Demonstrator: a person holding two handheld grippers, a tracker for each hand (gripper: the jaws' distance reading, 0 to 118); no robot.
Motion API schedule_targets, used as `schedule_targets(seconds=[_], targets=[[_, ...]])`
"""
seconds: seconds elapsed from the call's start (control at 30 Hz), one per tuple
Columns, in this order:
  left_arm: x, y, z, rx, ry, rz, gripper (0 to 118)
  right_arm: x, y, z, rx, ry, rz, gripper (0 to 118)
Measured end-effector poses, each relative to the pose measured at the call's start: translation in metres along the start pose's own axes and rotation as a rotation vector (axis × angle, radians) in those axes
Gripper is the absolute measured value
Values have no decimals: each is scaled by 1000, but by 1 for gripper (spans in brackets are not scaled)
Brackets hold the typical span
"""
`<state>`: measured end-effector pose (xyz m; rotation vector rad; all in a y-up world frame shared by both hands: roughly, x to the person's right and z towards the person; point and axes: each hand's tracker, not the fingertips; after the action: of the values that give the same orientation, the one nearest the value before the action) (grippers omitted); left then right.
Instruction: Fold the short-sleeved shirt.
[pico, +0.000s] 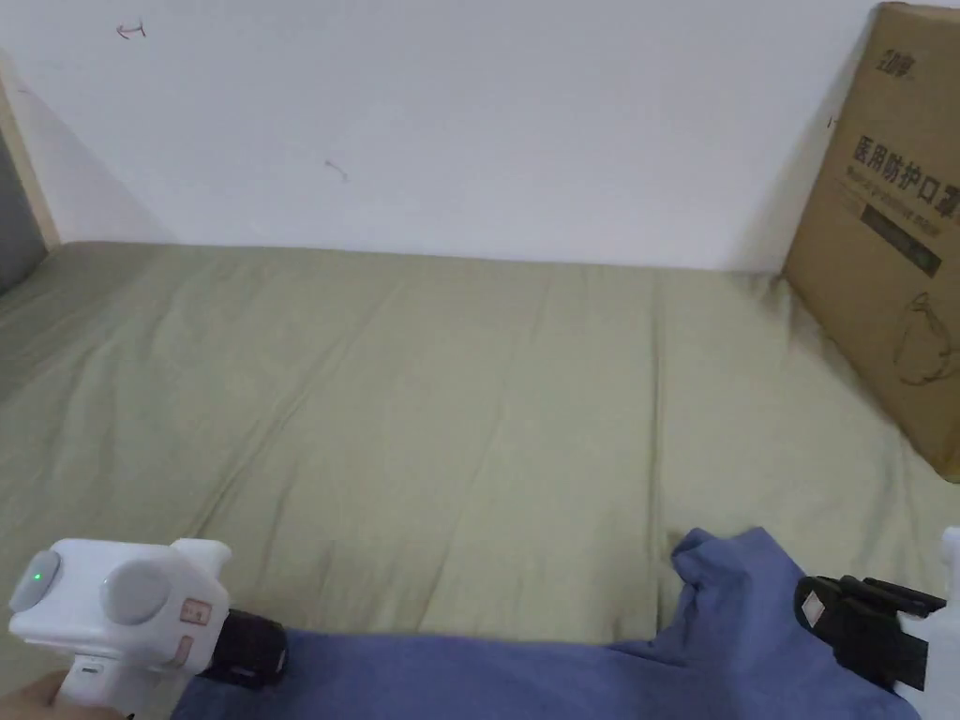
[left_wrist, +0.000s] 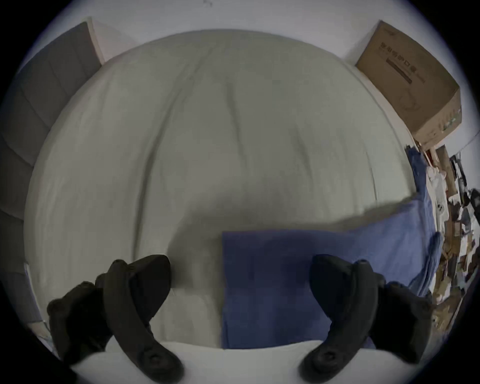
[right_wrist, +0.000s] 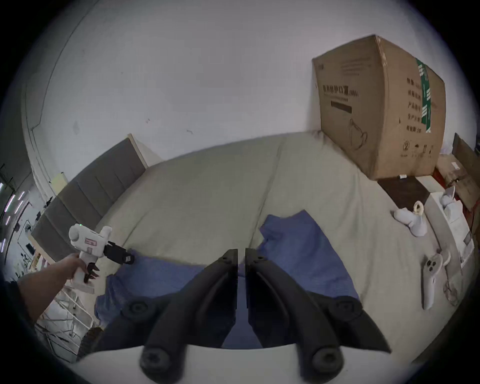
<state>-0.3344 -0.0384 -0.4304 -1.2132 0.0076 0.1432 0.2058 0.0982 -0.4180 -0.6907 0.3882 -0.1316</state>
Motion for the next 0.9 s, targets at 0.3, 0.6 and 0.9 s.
schedule_targets(seconds=[0.3, 0.6, 0.9], targets=[[25, -23, 78, 242, -43, -88, 2, 75, 25, -68, -119, -137, -54, 8], [16, -37, 131, 304, -57, -25, 2, 153, 41, -180, -459, -286, -165, 116], [13, -37, 115, 265, -46, 3, 2, 113, 29, -171, -511, -195, 47, 1]])
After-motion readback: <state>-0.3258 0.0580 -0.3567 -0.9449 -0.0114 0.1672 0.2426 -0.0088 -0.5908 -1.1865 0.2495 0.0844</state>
